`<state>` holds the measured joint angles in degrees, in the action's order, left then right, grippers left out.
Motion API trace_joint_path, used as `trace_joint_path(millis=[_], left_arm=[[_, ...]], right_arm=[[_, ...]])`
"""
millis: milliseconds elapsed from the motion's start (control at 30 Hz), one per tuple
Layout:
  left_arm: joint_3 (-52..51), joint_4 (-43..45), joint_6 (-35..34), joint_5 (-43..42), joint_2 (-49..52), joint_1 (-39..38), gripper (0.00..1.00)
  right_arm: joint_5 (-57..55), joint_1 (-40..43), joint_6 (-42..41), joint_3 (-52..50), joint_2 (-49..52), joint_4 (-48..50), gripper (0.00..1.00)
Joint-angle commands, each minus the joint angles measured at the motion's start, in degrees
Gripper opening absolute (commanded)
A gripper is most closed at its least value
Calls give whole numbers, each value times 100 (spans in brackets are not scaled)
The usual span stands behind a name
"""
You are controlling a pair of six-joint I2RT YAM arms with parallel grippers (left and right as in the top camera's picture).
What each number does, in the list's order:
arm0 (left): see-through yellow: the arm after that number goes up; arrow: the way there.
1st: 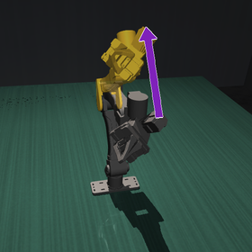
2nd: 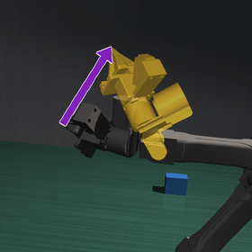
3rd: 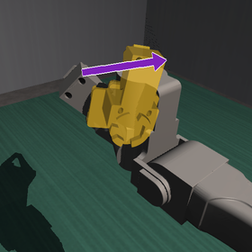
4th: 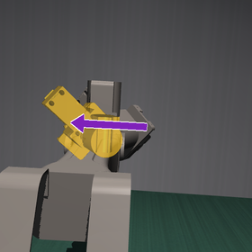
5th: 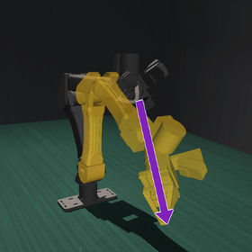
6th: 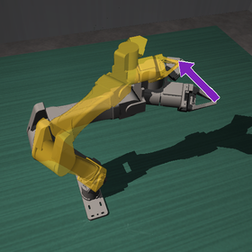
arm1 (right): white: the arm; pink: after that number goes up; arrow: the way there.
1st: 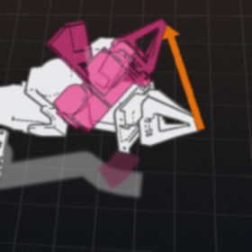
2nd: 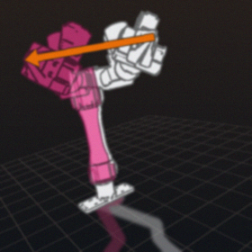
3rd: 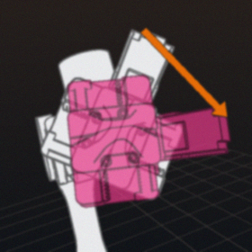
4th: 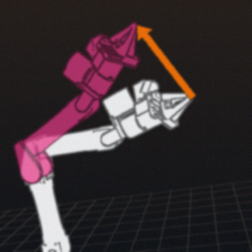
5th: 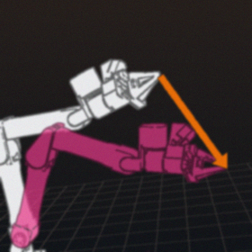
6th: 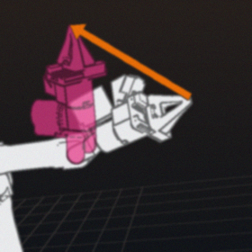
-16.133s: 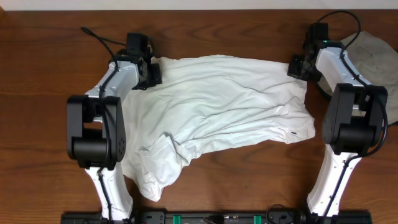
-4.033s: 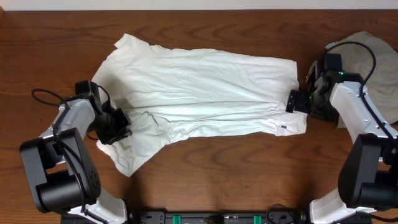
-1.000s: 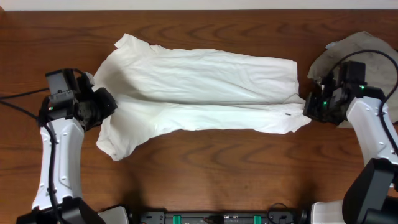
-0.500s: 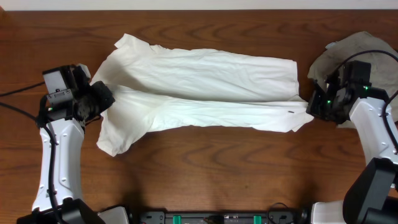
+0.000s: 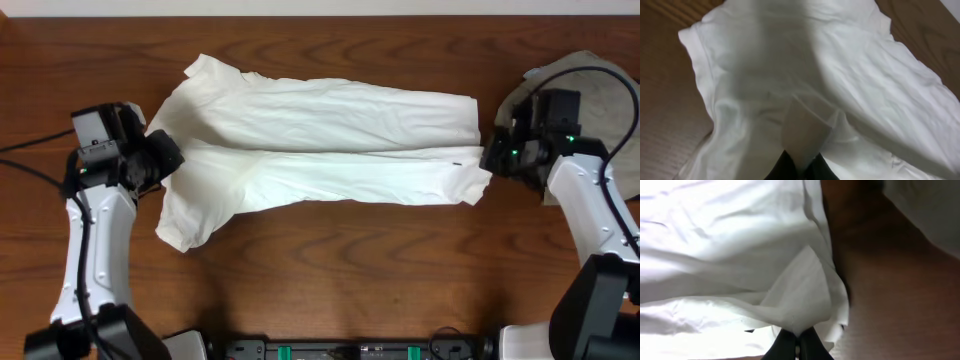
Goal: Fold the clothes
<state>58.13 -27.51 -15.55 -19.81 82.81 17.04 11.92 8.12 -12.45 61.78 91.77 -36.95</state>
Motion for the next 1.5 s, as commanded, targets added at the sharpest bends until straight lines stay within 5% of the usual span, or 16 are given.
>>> trace_joint_path(millis=[0,833,1000,1133,1300,1367,1467], left_arm=[[173,177,87,151,184,31,7],[173,1248,83,254,369,28,15],[173,1060,85,251,369,28,33],[173,1045,83,249,369,24,51],[173,1021,17,223,367,24,82],[173,977,20,111,367,24,94],[173,960,20,-173,367,26,100]], right_arm=[[-192,-48,-87,90,101,81,2],[-503,-72,-83,87,120,94,1],[-505,-70,-81,68,122,98,1],[-507,-70,-81,68,125,101,12],[-699,-68,-81,68,125,175,90],[-758,-61,-79,76,125,175,99],[-741,-57,-81,153,114,50,99]])
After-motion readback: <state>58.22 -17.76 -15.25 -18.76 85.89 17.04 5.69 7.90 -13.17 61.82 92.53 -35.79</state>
